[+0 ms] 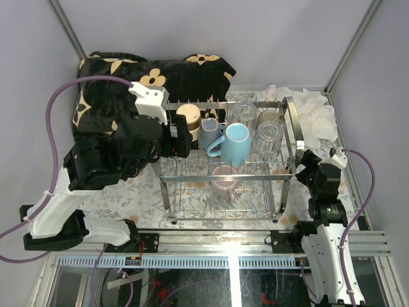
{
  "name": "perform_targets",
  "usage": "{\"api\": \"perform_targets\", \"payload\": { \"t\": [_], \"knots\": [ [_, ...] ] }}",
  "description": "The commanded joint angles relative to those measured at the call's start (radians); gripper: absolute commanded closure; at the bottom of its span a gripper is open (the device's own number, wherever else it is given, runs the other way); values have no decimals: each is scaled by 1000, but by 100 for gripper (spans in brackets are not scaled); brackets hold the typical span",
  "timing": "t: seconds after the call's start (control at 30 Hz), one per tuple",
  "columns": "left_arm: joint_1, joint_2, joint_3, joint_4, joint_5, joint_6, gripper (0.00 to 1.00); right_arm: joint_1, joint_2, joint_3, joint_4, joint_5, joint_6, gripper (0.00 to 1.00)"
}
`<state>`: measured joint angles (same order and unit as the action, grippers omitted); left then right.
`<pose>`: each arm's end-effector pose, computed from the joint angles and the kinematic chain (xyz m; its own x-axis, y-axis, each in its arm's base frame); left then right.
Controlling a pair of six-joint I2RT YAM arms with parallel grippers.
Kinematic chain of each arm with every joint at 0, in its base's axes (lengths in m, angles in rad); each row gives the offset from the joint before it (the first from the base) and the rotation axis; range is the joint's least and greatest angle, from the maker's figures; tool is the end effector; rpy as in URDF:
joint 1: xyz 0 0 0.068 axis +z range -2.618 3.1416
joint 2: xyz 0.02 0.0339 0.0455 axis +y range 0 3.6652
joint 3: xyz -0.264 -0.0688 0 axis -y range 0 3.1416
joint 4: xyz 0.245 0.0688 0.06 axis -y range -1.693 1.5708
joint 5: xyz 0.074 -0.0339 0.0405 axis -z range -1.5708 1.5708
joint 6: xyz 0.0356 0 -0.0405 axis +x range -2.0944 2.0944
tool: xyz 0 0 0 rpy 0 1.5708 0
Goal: Unload the cups from the dish rack
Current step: Unload the cup from the dish rack.
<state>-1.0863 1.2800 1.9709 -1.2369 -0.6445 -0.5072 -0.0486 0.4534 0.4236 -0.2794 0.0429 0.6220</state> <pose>0.1039 -0.1515 0.5156 -0.4389 0.0001 -0.8986 0.2918 0.9458 -0.1424 0.1335 -0.0080 0.2485 -0.1950 0.5923 -0.7818 0.2497 0.8008 0.5444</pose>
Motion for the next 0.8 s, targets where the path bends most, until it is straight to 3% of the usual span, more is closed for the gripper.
{"api": "perform_targets", "payload": {
  "t": [0.0,0.2,0.53,0.67,0.77],
  "knots": [
    [3,-46,-53,2,63,40,17,1,-5,-5,44,6,5,1],
    [0,-49,-111,1,75,64,17,1,-5,-6,44,8,6,1],
    [-10,-37,-142,1,25,71,34,1,-5,-7,46,10,6,0],
    [-11,-39,-143,1,20,68,49,1,-7,-8,43,10,5,0],
    [-12,-43,-137,1,18,69,76,1,-7,-8,44,12,7,0]
  ]
}}
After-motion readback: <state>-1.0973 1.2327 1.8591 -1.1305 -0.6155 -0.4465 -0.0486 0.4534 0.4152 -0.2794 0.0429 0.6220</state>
